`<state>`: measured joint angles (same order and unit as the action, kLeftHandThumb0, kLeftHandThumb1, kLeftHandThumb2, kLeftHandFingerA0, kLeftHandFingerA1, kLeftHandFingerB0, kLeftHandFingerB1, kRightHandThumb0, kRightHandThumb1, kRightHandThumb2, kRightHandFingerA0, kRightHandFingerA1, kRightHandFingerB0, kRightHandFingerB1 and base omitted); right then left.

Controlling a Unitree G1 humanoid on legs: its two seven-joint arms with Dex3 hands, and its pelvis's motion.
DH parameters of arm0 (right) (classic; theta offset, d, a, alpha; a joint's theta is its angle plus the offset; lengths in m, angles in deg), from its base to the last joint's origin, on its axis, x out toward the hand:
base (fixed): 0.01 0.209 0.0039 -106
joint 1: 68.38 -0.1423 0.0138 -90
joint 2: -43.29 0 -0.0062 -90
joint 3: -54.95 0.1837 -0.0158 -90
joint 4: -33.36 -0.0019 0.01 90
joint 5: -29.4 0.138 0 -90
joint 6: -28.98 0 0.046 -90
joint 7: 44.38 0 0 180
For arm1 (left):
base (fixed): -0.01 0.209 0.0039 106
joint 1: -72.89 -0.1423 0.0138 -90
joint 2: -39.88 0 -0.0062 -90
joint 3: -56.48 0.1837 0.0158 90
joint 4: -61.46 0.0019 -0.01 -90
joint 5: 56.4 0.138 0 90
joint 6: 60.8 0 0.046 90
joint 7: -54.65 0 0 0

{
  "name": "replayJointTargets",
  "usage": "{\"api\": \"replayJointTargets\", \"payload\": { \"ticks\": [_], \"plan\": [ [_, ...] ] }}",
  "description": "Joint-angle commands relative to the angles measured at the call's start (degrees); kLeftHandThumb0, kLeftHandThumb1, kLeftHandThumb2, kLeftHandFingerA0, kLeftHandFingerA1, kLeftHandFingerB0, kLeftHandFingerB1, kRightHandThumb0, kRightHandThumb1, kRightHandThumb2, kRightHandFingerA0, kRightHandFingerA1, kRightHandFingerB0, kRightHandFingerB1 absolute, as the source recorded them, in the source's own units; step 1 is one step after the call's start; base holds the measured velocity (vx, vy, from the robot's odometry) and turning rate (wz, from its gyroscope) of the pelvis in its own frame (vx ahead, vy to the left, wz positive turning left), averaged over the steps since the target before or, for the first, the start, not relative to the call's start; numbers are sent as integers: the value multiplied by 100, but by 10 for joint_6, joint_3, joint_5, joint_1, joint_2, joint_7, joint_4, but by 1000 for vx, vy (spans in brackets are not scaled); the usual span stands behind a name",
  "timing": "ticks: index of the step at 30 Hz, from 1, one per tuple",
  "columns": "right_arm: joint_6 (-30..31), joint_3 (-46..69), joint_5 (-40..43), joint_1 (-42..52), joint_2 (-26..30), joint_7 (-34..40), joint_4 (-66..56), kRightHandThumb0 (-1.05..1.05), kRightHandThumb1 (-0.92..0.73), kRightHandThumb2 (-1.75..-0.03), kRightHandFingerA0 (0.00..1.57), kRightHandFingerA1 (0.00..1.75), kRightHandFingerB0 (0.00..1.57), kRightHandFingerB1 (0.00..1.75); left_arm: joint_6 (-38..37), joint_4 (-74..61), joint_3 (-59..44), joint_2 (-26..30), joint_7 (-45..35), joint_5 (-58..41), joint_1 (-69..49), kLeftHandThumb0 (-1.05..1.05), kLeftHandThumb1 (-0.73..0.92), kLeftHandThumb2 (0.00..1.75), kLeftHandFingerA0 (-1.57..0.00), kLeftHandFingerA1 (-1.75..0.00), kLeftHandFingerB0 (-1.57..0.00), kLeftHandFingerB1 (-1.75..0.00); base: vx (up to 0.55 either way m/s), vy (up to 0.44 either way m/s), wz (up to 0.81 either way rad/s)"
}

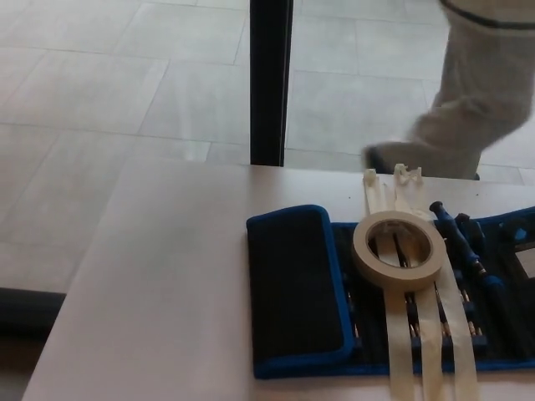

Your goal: The robot uses its right hand to open a black folded toolkit cover kept in the middle of the desk

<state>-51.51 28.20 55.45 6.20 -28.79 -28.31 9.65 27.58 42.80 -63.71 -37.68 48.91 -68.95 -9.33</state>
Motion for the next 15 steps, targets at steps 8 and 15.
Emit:
{"api": "replayJointTargets", "payload": {
  "ticks": [8, 15],
  "plan": [
    [-19, -40, 45, 25, -2, -40, -5, -61, -77, -63, 103, 154, 80, 106, -3, 7, 3, 11, -6, -5, -6, -71, 54, 96, -52, -68, -40, -56, 0, 0, 0],
    [-27, -77, 37, 23, 0, -48, -5, -60, -74, -66, 100, 150, 79, 100, -1, 5, 5, 10, -9, -7, -8, -73, 71, 61, -54, -64, -44, -47, 0, 0, 0]
  ]
}}
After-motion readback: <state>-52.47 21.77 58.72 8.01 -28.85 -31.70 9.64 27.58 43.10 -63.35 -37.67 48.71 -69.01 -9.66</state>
